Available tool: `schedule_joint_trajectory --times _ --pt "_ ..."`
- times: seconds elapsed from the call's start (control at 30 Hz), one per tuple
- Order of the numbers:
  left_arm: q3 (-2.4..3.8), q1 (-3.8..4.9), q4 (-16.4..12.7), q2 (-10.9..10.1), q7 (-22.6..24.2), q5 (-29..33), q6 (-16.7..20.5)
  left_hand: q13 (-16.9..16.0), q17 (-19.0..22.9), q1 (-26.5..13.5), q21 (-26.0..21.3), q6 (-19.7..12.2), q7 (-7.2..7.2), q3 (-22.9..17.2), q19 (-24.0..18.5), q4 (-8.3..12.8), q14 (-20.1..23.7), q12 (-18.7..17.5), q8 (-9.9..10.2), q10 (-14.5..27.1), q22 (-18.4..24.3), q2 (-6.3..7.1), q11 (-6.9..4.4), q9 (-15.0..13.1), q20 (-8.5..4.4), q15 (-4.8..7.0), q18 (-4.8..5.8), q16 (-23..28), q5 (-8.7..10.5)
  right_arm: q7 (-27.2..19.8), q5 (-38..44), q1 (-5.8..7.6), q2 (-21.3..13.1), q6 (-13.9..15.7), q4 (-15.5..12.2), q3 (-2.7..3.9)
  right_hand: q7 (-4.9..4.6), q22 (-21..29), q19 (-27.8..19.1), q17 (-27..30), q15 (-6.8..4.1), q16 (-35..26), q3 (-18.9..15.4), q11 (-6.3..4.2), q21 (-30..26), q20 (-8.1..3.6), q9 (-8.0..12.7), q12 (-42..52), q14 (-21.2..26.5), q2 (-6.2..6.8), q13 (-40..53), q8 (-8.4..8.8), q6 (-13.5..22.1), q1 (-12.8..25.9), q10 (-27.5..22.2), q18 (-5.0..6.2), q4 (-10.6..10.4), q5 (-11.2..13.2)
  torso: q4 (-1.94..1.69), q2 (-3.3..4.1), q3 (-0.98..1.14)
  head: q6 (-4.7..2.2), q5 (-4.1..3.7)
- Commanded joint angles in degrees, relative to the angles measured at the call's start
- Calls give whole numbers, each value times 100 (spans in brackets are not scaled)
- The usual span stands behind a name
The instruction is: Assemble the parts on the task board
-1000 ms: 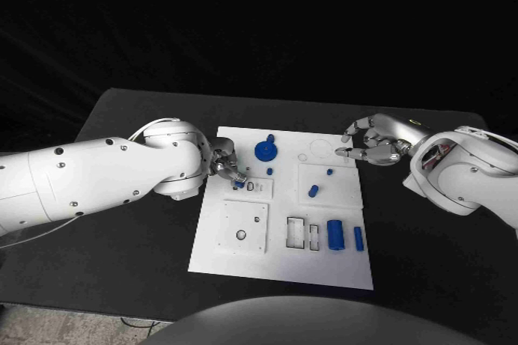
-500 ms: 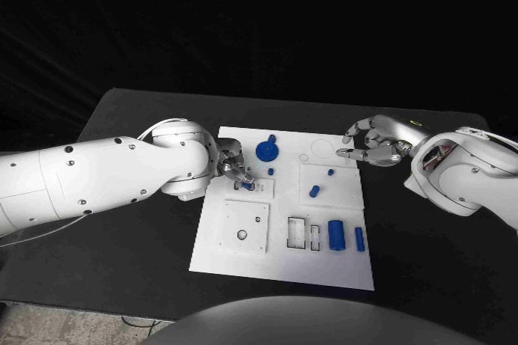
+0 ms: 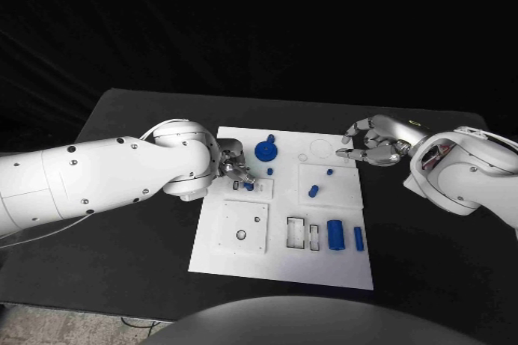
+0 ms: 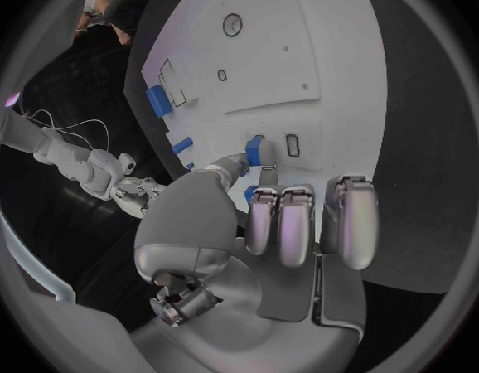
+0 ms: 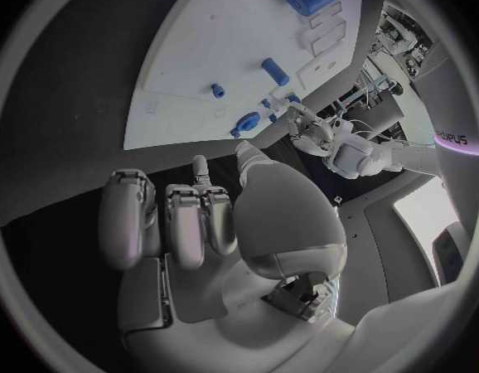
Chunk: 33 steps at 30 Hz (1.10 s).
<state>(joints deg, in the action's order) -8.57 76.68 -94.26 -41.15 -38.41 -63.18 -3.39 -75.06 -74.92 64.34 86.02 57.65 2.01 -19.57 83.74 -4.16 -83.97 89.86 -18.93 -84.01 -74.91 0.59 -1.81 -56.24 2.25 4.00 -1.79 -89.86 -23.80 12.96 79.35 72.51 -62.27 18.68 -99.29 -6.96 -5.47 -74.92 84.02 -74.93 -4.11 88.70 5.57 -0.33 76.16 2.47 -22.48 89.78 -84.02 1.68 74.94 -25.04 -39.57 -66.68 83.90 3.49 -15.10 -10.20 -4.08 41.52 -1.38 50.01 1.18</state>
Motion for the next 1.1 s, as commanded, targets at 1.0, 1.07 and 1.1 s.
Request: schedule_joint_trajectory --times 1.0,1.07,1.1 --pt "0 -121 52 55 79 -307 144 -1494 -1508 -4 -47 55 -44 -121 22 20 -603 14 43 -599 -831 -52 -33 -33 -25 53 -22 -14 -48 64 -42 -22 15 -135 16 0 -4 -1068 20 -1285 49 -36 -17 39 -56 22 12 22 -545 -4 1506 23 -30 -43 610 -20 35 -33 -6 0 -1 -1 32" --pt "0 -138 68 60 88 -287 154 -1494 -1508 -12 -52 52 -42 -136 17 18 -603 14 51 -599 -825 -57 -32 -36 -25 53 -24 -14 -43 66 -46 -23 15 -137 16 0 -4 -1068 20 -1285 49 -36 -17 39 -56 22 12 22 -545 -4 1506 23 -30 -43 610 -20 35 -33 -7 -1 1 -1 29" --pt "0 -146 76 61 92 -279 152 -1494 -1508 -14 -54 49 -41 -143 14 19 -603 14 54 -599 -822 -59 -31 -37 -25 53 -25 -14 -41 66 -49 -23 15 -139 16 0 -4 -1068 20 -1285 49 -36 -17 39 -56 22 12 22 -545 -4 1506 23 -30 -43 610 -20 35 -33 -4 0 -2 -1 29"
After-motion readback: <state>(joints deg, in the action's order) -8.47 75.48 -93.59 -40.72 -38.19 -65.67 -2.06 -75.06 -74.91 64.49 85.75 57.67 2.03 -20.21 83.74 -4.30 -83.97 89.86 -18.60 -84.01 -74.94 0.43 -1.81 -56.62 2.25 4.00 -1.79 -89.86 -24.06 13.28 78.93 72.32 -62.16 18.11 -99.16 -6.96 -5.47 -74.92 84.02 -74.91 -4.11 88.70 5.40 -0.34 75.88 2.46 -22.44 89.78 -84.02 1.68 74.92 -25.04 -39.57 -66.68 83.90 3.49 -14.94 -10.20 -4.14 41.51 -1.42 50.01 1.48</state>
